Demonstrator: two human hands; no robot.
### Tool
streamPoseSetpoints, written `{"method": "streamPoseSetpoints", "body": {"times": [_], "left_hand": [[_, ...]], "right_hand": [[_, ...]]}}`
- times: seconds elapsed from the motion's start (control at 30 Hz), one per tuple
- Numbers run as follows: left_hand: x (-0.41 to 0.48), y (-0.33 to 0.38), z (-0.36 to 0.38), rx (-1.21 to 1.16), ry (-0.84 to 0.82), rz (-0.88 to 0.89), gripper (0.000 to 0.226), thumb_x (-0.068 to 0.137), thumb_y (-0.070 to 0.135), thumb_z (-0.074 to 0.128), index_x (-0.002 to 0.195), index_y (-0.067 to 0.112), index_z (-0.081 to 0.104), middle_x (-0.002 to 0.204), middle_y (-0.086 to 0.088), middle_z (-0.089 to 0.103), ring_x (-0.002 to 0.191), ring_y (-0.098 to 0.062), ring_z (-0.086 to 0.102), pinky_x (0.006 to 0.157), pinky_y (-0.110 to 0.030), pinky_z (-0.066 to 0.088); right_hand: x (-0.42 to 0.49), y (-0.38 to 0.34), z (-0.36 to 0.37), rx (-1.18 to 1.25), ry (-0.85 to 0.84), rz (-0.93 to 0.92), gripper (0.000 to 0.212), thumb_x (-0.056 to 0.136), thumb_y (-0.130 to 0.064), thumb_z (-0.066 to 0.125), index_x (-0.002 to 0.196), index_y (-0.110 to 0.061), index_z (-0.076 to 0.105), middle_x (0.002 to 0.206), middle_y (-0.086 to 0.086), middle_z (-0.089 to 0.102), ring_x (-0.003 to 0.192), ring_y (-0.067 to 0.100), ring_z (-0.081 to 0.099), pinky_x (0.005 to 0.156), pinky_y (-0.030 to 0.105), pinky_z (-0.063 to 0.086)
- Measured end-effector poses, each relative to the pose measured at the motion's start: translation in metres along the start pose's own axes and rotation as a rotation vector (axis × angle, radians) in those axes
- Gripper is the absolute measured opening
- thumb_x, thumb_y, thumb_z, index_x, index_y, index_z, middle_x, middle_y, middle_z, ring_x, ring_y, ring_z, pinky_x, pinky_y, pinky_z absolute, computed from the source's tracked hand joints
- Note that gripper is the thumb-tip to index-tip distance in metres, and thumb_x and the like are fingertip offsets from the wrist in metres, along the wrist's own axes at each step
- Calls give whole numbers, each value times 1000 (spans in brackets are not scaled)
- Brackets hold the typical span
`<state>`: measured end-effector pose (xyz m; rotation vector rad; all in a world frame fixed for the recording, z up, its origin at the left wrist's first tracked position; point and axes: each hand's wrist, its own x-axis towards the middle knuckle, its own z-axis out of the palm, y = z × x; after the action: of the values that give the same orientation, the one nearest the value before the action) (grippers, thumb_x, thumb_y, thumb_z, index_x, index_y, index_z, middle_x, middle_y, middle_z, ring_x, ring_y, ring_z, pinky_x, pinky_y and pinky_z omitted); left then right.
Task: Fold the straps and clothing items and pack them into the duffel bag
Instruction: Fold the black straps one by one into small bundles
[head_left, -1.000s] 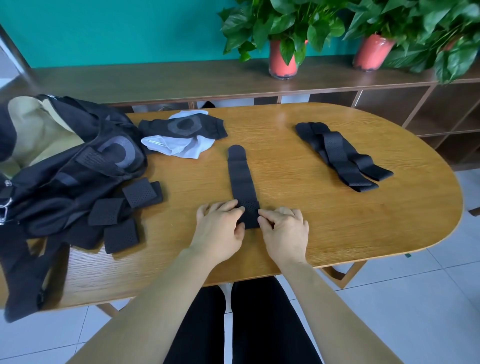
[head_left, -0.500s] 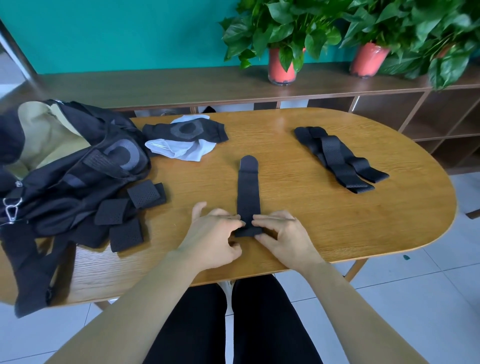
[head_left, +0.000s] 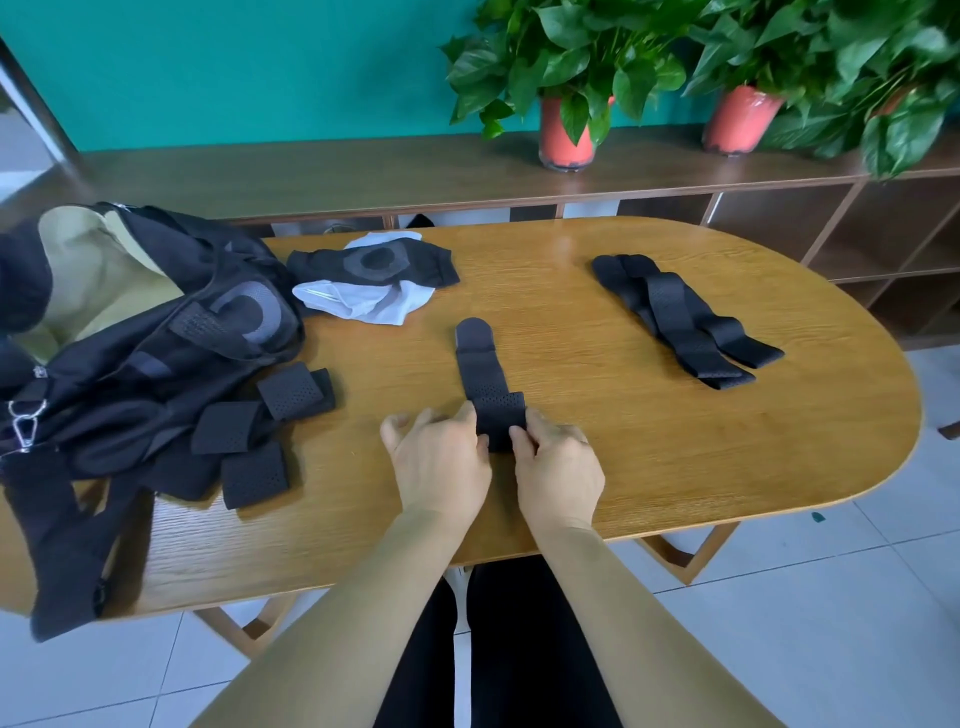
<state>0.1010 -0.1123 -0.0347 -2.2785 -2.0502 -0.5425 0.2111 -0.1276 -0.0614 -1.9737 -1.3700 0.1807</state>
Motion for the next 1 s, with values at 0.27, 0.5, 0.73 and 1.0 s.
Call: {"method": "streamPoseSetpoints", "body": {"times": [0.27,0.5,0.73,1.0], "left_hand": [[3,-3,2,45,-44,51,49,93,36,50,141,30,39,88,11,67,105,-13,52,100,-40,13],[1,-6,5,41,-134,101,37,95,33,44,131,35,53,102,11,61,112,-14,46,103,-44,13],[12,-15,-5,11,-254,270,43,89,39,49,129,26,58,147,11,37,134,-13,29,109,-42,10],[18,-35,-14,-251,-384,303,45,85,35,56,129,28,58,141,15,49,131,-3,38,111,-29,9]], "right_hand": [[-3,-1,10,-152,190,-188,38,67,-21,84,103,-12,74,61,5,62,63,22,63,55,30,49],[-3,1,13,-280,190,-265,18,71,-23,80,86,-15,74,76,-3,72,73,24,60,53,30,45],[2,12,6,1,-38,-130,35,81,-14,62,115,-19,68,124,-5,64,110,18,49,79,30,47],[17,26,-24,54,-390,-349,48,84,-7,60,129,-23,59,135,-5,51,128,9,41,106,31,36]]}}
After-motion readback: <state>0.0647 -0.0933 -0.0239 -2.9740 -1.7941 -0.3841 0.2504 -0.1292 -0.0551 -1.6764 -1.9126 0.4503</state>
